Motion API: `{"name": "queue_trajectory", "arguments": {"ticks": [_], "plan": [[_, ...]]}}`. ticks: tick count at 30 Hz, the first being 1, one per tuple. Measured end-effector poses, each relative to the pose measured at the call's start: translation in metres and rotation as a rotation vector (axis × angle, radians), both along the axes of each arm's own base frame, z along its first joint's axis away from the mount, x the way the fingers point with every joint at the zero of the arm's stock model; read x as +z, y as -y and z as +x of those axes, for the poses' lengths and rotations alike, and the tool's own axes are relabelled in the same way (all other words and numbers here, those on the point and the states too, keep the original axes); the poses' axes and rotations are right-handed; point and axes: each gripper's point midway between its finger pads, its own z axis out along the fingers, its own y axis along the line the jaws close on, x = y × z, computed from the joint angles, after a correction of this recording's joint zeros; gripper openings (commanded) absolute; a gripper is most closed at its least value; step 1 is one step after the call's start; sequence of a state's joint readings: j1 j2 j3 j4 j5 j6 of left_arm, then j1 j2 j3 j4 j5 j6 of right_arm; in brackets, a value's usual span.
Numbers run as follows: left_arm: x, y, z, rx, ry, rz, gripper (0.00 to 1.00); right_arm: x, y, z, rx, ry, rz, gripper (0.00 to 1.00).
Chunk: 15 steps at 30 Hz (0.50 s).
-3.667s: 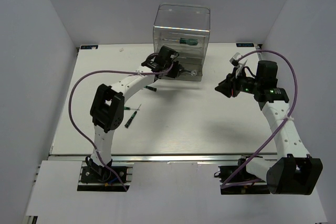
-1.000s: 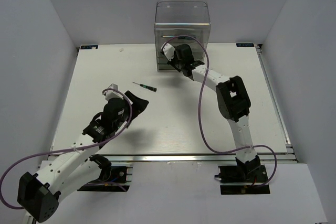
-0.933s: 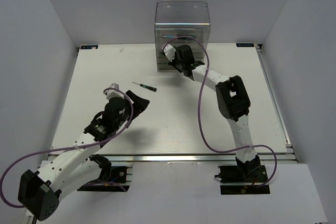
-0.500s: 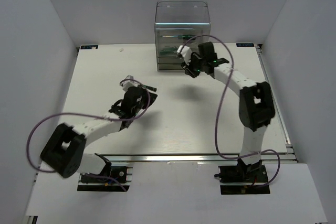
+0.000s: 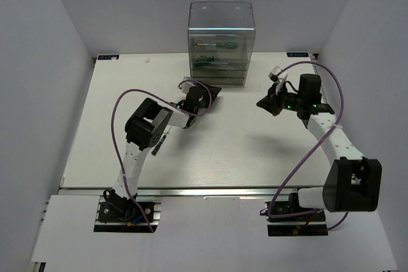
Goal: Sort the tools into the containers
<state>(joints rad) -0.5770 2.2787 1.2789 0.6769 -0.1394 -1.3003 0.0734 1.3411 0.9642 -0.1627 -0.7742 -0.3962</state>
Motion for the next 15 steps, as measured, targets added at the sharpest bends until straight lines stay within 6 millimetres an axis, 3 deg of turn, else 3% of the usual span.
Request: {"name": "queue_trajectory", "arguments": {"ticks": [2, 7, 15], "plan": [[-0.011, 0.005, 0.016, 0.026, -0.001, -0.026, 0.58, 0.004, 0.004, -0.013, 0.002, 0.012, 0.021, 0.0], [-0.004, 0.014, 0.049, 0.068, 0.043, -0.077, 0.55, 0.013, 0.009, -0.029, 0.005, 0.047, 0.055, 0.01], [-0.005, 0.016, 0.055, 0.082, 0.043, -0.106, 0.49, -0.003, 0.017, -0.03, -0.019, 0.011, 0.064, 0.02]]}}
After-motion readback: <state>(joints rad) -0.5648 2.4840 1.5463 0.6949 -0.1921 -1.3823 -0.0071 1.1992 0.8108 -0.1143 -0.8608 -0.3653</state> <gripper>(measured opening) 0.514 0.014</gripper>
